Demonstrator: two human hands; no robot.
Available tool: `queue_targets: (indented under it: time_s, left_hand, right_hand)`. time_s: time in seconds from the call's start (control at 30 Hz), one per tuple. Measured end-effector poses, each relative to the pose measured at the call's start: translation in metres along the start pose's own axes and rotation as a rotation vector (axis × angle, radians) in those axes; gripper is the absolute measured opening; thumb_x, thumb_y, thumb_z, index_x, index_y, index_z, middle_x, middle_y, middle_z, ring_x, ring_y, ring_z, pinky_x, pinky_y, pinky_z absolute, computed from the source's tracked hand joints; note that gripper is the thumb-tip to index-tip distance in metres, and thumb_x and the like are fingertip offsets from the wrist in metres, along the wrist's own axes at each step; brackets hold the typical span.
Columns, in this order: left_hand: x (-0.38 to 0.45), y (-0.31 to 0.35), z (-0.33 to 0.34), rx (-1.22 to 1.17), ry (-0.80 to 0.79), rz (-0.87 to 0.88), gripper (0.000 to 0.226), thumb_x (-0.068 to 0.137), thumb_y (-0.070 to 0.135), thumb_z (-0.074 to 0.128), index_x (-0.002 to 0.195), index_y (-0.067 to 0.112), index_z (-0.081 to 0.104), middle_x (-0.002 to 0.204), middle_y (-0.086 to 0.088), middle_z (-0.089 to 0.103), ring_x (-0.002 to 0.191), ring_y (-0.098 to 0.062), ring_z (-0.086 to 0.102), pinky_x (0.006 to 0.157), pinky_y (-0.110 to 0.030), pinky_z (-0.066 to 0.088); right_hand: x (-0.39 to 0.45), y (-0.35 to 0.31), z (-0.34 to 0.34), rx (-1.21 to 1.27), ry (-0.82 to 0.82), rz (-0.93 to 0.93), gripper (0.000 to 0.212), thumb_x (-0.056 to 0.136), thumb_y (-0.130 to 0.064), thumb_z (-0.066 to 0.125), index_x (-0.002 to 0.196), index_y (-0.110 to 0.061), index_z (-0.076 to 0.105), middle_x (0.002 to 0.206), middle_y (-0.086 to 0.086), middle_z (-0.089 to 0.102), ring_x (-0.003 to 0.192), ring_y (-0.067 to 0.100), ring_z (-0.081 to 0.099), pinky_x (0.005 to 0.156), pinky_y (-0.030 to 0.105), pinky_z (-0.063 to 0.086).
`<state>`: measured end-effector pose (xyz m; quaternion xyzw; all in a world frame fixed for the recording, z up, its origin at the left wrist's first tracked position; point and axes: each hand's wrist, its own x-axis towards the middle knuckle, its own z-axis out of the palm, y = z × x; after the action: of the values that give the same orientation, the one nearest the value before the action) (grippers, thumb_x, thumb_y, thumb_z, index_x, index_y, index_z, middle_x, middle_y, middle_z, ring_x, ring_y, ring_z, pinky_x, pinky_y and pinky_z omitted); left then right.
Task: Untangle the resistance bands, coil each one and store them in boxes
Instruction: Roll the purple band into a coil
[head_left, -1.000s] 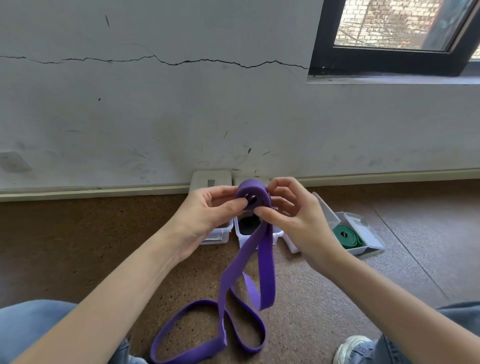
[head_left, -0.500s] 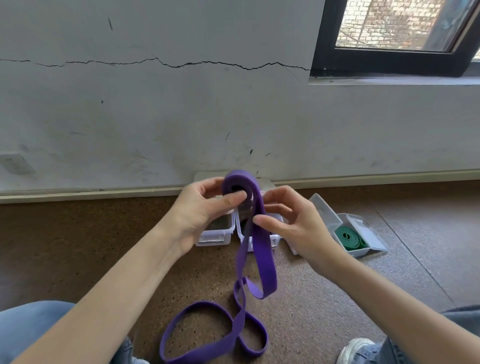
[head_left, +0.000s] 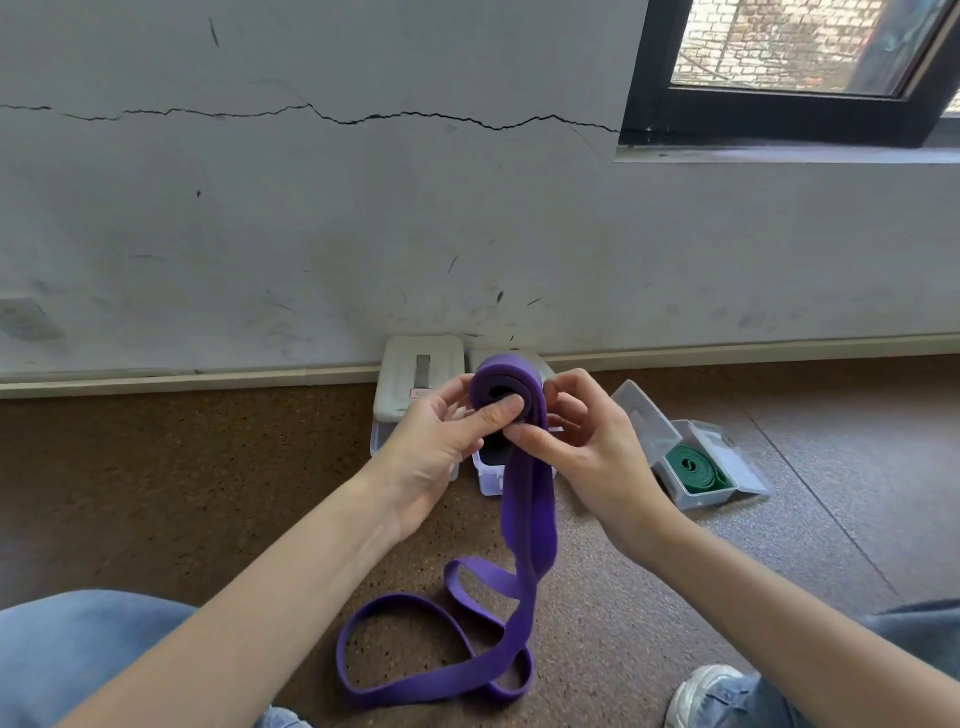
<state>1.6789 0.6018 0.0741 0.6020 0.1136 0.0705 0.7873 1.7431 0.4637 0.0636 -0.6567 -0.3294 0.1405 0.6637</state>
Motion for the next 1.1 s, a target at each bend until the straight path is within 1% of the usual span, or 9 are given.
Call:
queue_targets:
  time_s: [0.13,0.23,0.33,0.47,0.53,0.7,0.83,1.03,1.1]
  left_hand:
    - [0.000,-0.001,-0.002,0.017,-0.001,-0.048,0.039,0.060,0.025,0.073,0.098,0.022,0.067,0.092,0.006,0.072,0.082,0.001,0.065,0.079,-0.026,0.040]
    - [0.001,0.003,-0.009,0.082,-0.001,-0.060,0.043,0.058,0.023,0.075,0.100,0.020,0.068,0.092,0.003,0.073,0.088,-0.005,0.066,0.080,-0.026,0.041]
    - [0.002,0.008,-0.017,0.312,-0.047,-0.056,0.045,0.056,0.024,0.078,0.099,0.020,0.069,0.094,-0.001,0.073,0.100,-0.017,0.064,0.090,-0.031,0.044]
    - [0.003,0.011,-0.022,0.525,-0.092,-0.013,0.045,0.054,0.034,0.081,0.098,0.029,0.070,0.093,0.008,0.073,0.096,-0.009,0.066,0.085,-0.026,0.048]
    - [0.003,0.015,-0.024,0.475,-0.052,0.020,0.043,0.051,0.037,0.081,0.093,0.032,0.070,0.092,0.012,0.073,0.090,-0.003,0.067,0.073,-0.016,0.048]
    - [0.008,0.015,-0.027,0.121,0.010,0.018,0.049,0.043,0.033,0.085,0.090,0.022,0.075,0.100,-0.002,0.073,0.097,-0.016,0.068,0.089,-0.031,0.048]
    - [0.007,0.005,-0.022,0.046,-0.032,-0.037,0.059,0.045,0.027,0.084,0.101,0.015,0.070,0.101,-0.007,0.073,0.098,-0.019,0.068,0.082,-0.026,0.055]
    - [0.005,0.013,-0.023,0.619,-0.103,0.053,0.040,0.066,0.018,0.082,0.098,0.036,0.065,0.099,0.010,0.070,0.090,-0.002,0.067,0.079,-0.019,0.051]
    - [0.003,0.011,-0.019,0.683,-0.136,0.077,0.034,0.070,0.018,0.080,0.096,0.035,0.066,0.096,0.012,0.070,0.087,-0.001,0.067,0.077,-0.018,0.049]
  right_hand:
    - [-0.002,0.001,0.000,-0.066,0.001,0.008,0.026,0.074,-0.031,0.073,0.086,-0.026,0.050,0.089,0.001,0.069,0.080,0.027,0.063,0.074,0.042,0.055]
    - [0.000,-0.003,-0.003,-0.117,0.010,-0.044,0.026,0.081,-0.014,0.070,0.092,-0.026,0.050,0.082,0.001,0.065,0.066,0.010,0.059,0.062,0.021,0.051]
    - [0.003,-0.010,-0.008,-0.376,-0.034,-0.133,0.034,0.081,-0.007,0.065,0.097,-0.034,0.053,0.089,-0.006,0.062,0.078,-0.003,0.052,0.068,0.005,0.040]
    - [0.007,-0.013,-0.008,-0.375,-0.111,-0.117,0.032,0.085,-0.010,0.062,0.102,-0.038,0.060,0.103,0.002,0.056,0.095,0.010,0.055,0.081,0.020,0.048]
    - [0.007,-0.013,-0.008,-0.276,-0.117,-0.099,0.032,0.084,-0.014,0.064,0.109,-0.035,0.058,0.109,0.003,0.057,0.097,0.014,0.061,0.080,0.023,0.054]
    - [0.008,-0.010,-0.006,-0.104,-0.010,-0.038,0.035,0.065,-0.031,0.072,0.093,-0.025,0.051,0.093,-0.005,0.065,0.087,0.011,0.067,0.078,0.030,0.057]
    - [0.006,-0.004,-0.004,-0.126,-0.027,-0.027,0.032,0.075,-0.014,0.075,0.092,-0.024,0.049,0.093,0.003,0.069,0.084,0.016,0.068,0.077,0.031,0.057]
    - [0.009,-0.008,-0.015,-0.433,-0.156,-0.069,0.035,0.083,-0.013,0.063,0.101,-0.043,0.057,0.103,-0.003,0.053,0.099,0.016,0.055,0.084,0.028,0.053]
    - [0.009,-0.009,-0.014,-0.476,-0.191,-0.073,0.034,0.085,-0.016,0.061,0.105,-0.043,0.058,0.101,-0.007,0.047,0.098,0.013,0.051,0.081,0.024,0.051]
